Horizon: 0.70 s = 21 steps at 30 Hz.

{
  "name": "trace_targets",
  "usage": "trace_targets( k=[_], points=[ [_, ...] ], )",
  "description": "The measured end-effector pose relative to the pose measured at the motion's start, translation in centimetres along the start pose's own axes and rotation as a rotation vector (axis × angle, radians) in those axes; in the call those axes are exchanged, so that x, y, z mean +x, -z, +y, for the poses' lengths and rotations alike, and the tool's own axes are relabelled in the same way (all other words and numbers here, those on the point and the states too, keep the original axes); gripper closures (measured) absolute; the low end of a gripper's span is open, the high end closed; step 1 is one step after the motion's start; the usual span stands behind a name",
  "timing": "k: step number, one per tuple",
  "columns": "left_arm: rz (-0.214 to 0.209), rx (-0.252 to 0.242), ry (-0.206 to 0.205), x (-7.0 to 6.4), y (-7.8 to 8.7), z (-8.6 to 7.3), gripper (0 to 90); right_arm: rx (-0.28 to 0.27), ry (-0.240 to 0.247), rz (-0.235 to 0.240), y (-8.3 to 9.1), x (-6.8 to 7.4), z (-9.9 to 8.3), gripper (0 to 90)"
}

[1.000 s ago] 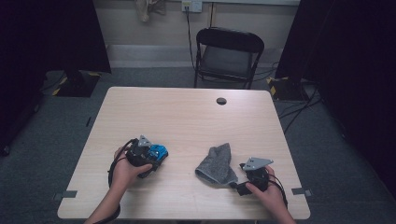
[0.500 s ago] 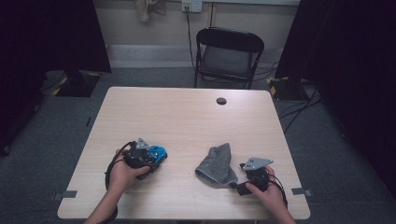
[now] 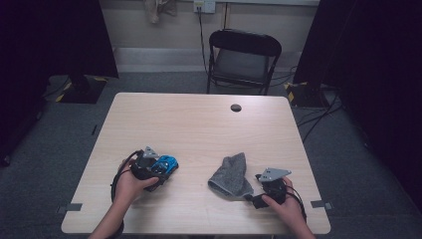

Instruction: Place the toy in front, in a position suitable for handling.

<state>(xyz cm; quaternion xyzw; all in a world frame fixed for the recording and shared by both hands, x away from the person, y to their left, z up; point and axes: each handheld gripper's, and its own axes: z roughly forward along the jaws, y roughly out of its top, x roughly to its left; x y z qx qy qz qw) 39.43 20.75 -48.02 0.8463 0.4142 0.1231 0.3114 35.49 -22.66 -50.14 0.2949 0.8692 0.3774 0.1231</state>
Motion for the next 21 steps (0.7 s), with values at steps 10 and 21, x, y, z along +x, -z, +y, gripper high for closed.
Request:
trace_targets(
  k=[10, 21],
  points=[
    [0.015, 0.027, -0.033, -0.08, -0.18, -0.81, 16.4, 0.000, 0.000, 0.000, 0.00, 0.00, 0.00, 11.7],
    [0.015, 0.035, 0.035, -0.01, 0.13, -0.45, 26.1, 0.000, 0.000, 0.000, 0.00, 0.00, 0.00, 11.8]
  ],
)
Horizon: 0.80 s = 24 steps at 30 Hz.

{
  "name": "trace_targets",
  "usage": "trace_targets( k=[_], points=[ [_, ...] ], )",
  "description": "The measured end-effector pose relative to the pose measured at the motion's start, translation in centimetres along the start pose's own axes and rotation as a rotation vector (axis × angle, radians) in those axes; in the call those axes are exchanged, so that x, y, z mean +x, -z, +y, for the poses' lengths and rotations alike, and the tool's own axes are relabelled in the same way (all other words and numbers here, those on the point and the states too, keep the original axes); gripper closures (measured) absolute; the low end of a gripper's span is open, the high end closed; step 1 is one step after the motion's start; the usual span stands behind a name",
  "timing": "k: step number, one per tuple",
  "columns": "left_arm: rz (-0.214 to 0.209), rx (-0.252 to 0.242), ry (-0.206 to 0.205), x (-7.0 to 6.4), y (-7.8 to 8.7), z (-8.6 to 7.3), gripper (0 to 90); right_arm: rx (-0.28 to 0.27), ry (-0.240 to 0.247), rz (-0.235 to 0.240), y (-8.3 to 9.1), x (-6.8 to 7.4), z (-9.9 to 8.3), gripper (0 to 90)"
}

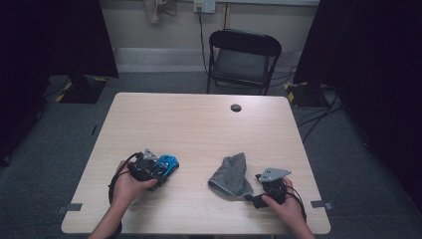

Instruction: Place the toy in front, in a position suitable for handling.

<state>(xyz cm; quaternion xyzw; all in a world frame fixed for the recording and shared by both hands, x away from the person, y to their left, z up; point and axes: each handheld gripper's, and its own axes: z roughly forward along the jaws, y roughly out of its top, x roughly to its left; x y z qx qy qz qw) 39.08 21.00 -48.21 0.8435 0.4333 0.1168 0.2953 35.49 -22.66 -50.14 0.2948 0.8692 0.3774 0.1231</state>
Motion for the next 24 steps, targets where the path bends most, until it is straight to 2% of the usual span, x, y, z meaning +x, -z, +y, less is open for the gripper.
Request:
trace_targets(
  k=[2, 4, 5, 6, 9, 10, 14, 15, 19, 24],
  points=[
    [-0.003, -0.001, 0.012, 0.1, 0.1, 0.0, 26.2, 0.000, 0.001, 0.001, 0.0, 0.0, 0.0, 11.8],
    [-0.001, -0.016, -0.016, 0.2, 0.2, 0.1, 26.7, 0.000, 0.000, 0.001, 0.0, 0.0, 0.0, 11.7],
    [-0.002, -0.021, -0.004, 0.1, 0.4, 0.4, 28.2, -0.001, 0.000, 0.001, 0.0, 0.0, 0.0, 11.8],
    [-0.005, -0.015, 0.001, 0.1, 0.6, 0.6, 28.3, 0.000, 0.000, 0.001, 0.0, 0.0, 0.0, 11.8],
    [-0.007, -0.001, -0.018, 0.0, 0.6, 0.8, 28.3, -0.001, 0.000, 0.002, 0.0, 0.0, 0.0, 11.7],
    [-0.006, -0.001, -0.004, 0.0, 0.4, 0.8, 28.3, -0.001, 0.000, 0.001, 0.0, 0.0, 0.0, 11.8],
    [-0.012, -0.016, -0.005, -0.2, 0.2, 0.6, 28.3, 0.000, 0.000, 0.001, 0.0, 0.0, 0.0, 11.8],
    [-0.015, -0.007, -0.010, -0.2, 0.2, 0.8, 28.3, -0.001, 0.000, 0.001, 0.0, 0.0, 0.0, 11.8],
    [-0.006, -0.025, -0.020, -0.2, 0.5, 1.3, 28.3, 0.000, 0.000, 0.001, 0.0, 0.0, 0.0, 11.8],
    [-0.013, -0.034, -0.023, -0.1, 0.8, 2.1, 28.3, 0.000, 0.000, 0.001, 0.0, 0.0, 0.0, 11.7]
  ],
)
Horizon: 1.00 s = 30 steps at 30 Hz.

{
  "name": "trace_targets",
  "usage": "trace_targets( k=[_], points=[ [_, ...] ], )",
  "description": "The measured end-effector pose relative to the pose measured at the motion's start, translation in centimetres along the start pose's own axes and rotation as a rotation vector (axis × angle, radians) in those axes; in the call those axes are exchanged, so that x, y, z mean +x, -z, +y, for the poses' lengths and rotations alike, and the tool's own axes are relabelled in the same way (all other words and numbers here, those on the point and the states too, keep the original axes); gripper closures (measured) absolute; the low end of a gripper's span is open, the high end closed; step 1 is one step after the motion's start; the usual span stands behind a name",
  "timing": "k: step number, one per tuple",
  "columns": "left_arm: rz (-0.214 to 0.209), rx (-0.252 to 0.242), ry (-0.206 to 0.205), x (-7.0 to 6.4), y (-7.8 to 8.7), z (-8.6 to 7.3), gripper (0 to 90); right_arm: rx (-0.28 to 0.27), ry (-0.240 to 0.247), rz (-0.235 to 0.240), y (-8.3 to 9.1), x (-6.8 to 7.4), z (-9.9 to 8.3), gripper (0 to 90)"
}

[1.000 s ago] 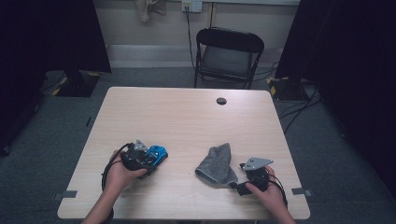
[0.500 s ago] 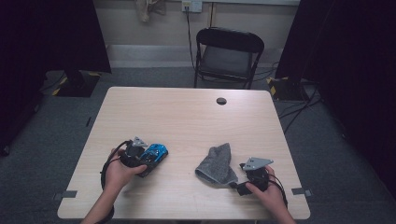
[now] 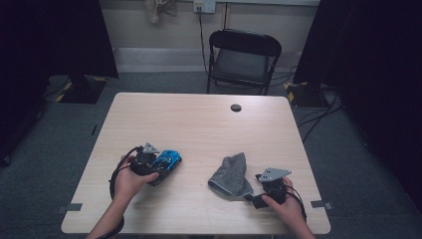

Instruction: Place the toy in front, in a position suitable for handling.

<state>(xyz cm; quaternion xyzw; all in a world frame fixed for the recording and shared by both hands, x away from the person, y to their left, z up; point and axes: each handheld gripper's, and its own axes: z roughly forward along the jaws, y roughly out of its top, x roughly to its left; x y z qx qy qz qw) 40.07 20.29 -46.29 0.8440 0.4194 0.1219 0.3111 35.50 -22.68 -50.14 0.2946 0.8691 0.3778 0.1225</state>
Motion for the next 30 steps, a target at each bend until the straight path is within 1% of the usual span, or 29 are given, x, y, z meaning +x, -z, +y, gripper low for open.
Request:
trace_targets(
  k=[1, 2, 3, 5, 6, 7, 8, 9, 11, 12, 13, 14, 15, 18, 20, 22, 23, 24, 25, 27, 28, 29, 30],
  points=[
    [0.002, -0.004, -0.018, -0.1, 0.0, 0.6, 28.3, 0.000, 0.000, 0.000, 0.0, 0.0, 0.0, 11.8],
    [0.002, -0.004, -0.018, -0.1, 0.0, 0.6, 28.3, 0.000, 0.000, 0.000, 0.0, 0.0, 0.0, 11.8],
    [-0.009, -0.008, -0.014, -0.1, -0.1, 0.9, 28.3, 0.000, 0.000, 0.000, 0.0, 0.0, 0.0, 11.7],
    [-0.013, -0.019, -0.020, -0.2, -0.3, 1.5, 28.3, 0.000, 0.000, 0.000, 0.0, 0.0, 0.0, 11.8],
    [-0.013, -0.027, -0.044, -0.3, -0.6, 2.3, 28.3, 0.000, 0.000, 0.000, 0.0, 0.0, 0.0, 11.8],
    [-0.013, -0.027, -0.044, -0.3, -0.6, 2.3, 28.3, 0.000, 0.000, 0.000, 0.0, 0.0, 0.0, 11.8],
    [-0.020, -0.031, -0.056, -0.6, -1.1, 3.1, 28.3, 0.000, 0.001, 0.000, 0.0, 0.0, 0.0, 11.8],
    [-0.020, -0.027, -0.071, -0.7, -1.4, 3.6, 28.3, 0.000, 0.001, 0.000, 0.0, 0.0, 0.0, 11.7],
    [-0.026, -0.026, -0.079, -1.1, -2.1, 4.4, 28.3, 0.000, 0.001, 0.000, 0.0, 0.0, 0.0, 11.7],
    [-0.036, -0.027, -0.074, -1.4, -2.6, 4.7, 28.2, 0.000, 0.001, -0.001, 0.0, 0.0, 0.0, 11.7],
    [-0.034, -0.026, -0.089, -1.6, -2.9, 5.1, 28.2, 0.001, 0.001, -0.001, 0.0, 0.0, 0.0, 11.7],
    [-0.042, -0.030, -0.094, -1.9, -3.4, 5.5, 28.3, 0.001, 0.000, -0.001, 0.0, 0.0, 0.0, 11.8],
    [-0.042, -0.030, -0.094, -1.9, -3.4, 5.5, 28.3, 0.001, 0.000, -0.001, 0.0, 0.0, 0.0, 11.8],
    [-0.062, -0.040, -0.100, -2.5, -4.6, 6.4, 28.2, 0.000, 0.001, 0.000, 0.0, 0.0, 0.0, 11.8],
    [-0.057, -0.034, -0.111, -3.0, -5.6, 7.0, 28.2, 0.000, 0.000, 0.000, 0.0, 0.0, 0.0, 11.7],
    [-0.061, -0.024, -0.125, -3.3, -6.4, 7.5, 28.2, 0.000, 0.001, 0.000, 0.0, 0.0, 0.0, 11.7],
    [-0.065, -0.021, -0.122, -3.5, -7.3, 7.9, 28.2, 0.000, 0.001, 0.000, 0.0, 0.0, 0.0, 11.7],
    [-0.074, -0.022, -0.117, -3.7, -7.7, 8.0, 28.2, 0.000, 0.001, 0.000, 0.0, 0.0, 0.0, 11.8],
    [-0.074, -0.022, -0.117, -3.7, -7.7, 8.0, 28.2, 0.000, 0.001, 0.000, 0.0, 0.0, 0.0, 11.8],
    [-0.083, -0.023, -0.115, -3.9, -8.3, 8.3, 28.2, 0.000, 0.001, 0.000, 0.0, 0.0, 0.0, 11.7],
    [-0.080, -0.024, -0.112, -4.1, -8.7, 8.4, 28.2, 0.000, 0.000, 0.000, 0.0, 0.0, 0.0, 11.8],
    [-0.079, -0.023, -0.123, -4.2, -8.9, 8.5, 28.2, 0.000, 0.000, 0.000, 0.0, 0.0, 0.0, 11.7],
    [-0.083, -0.023, -0.120, -4.4, -9.2, 8.6, 28.2, -0.001, 0.001, 0.001, 0.0, 0.0, 0.0, 11.7]
  ],
)
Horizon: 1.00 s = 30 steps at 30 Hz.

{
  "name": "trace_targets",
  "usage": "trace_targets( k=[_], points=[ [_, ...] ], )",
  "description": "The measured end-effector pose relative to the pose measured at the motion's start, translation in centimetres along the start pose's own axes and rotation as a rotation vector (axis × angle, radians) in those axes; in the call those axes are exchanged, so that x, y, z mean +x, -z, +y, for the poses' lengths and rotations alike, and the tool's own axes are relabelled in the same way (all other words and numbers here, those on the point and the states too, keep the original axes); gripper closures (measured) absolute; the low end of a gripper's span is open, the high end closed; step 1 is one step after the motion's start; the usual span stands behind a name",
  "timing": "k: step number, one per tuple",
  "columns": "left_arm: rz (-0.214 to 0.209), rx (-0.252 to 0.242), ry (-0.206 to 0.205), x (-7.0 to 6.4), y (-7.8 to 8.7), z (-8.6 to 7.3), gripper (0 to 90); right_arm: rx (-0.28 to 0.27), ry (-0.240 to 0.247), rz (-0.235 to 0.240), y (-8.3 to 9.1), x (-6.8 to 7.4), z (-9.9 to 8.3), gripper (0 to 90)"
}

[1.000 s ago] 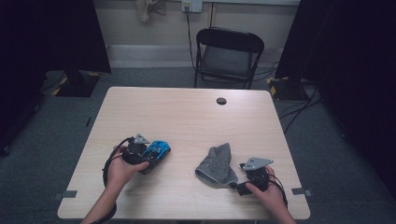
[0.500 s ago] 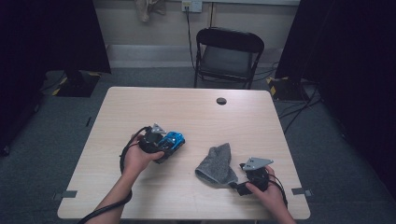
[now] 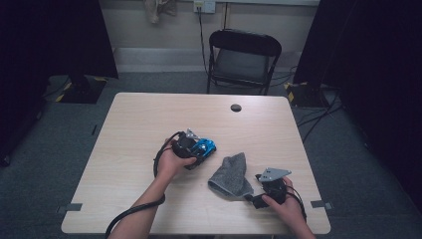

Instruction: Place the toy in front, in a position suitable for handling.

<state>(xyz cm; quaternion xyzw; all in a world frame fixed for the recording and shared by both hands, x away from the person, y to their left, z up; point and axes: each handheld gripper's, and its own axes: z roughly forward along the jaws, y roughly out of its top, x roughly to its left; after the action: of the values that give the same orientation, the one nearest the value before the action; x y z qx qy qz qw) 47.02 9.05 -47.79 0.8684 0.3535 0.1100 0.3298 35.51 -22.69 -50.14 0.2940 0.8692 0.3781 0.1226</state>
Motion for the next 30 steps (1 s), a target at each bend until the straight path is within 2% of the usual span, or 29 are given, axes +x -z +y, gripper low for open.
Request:
trace_targets(
  k=[5, 20, 21, 23, 27, 29, 30],
  points=[
    [0.005, -0.002, -0.021, -0.5, -0.9, -0.1, 28.1, 0.000, 0.001, 0.000, 0.0, 0.0, 0.0, 11.7],
    [0.040, -0.006, -0.032, -0.8, -0.7, -0.1, 27.4, 0.001, 0.001, 0.000, 0.0, 0.0, 0.0, 11.7],
    [0.049, -0.019, -0.045, -0.7, -0.6, -0.1, 25.7, 0.001, 0.001, -0.001, 0.0, 0.0, 0.0, 11.7],
    [0.041, -0.046, -0.029, -0.7, -0.2, 0.2, 19.4, 0.000, 0.001, 0.002, 0.0, 0.0, 0.0, 11.7],
    [0.028, -0.051, -0.028, -0.7, 1.0, 0.5, 18.7, 0.000, 0.001, 0.002, 0.0, 0.0, 0.0, 11.7],
    [0.020, -0.069, -0.028, -0.8, 2.0, 0.0, 17.6, 0.000, 0.002, 0.002, 0.0, 0.0, 0.0, 11.7],
    [0.020, -0.069, -0.028, -0.8, 2.0, 0.0, 17.4, 0.000, 0.002, 0.002, 0.0, 0.0, 0.0, 11.7]
  ],
)
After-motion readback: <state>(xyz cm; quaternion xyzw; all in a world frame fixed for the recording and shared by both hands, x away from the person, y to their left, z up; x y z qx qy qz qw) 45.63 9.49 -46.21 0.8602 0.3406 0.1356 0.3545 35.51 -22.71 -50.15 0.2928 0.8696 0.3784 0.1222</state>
